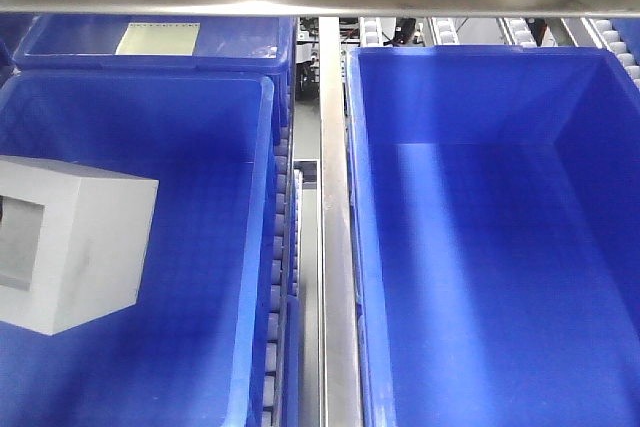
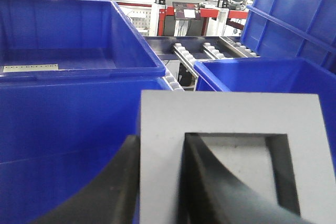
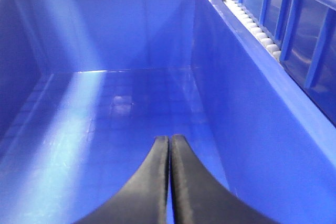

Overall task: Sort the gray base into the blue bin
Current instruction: 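Turn the base to face the rack of blue bins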

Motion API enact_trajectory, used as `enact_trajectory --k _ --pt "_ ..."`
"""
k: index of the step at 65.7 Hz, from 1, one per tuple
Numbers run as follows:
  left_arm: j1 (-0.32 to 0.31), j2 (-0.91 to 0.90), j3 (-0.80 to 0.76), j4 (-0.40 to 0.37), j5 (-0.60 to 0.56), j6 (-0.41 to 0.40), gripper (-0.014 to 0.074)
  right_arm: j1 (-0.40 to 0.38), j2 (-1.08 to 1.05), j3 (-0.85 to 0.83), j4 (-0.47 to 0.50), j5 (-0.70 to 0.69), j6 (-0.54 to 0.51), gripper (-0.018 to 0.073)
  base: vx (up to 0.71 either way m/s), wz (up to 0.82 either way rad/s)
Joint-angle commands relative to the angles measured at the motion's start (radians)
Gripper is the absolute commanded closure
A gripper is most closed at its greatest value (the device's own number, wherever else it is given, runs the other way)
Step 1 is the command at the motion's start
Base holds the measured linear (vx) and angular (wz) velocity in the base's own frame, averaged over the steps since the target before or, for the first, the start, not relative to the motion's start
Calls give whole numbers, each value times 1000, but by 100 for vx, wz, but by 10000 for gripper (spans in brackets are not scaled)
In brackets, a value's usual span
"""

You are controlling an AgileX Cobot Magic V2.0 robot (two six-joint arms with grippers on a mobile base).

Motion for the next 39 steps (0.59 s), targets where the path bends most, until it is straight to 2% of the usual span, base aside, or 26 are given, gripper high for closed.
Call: enact_trajectory --k 1,39 --pt "-2 -1 -31 -7 -110 -7 603 0 -2 1 -7 -49 -7 564 0 -1" --pt "-2 -1 -31 -7 -111 -7 603 0 -2 1 -7 -49 -7 564 0 0"
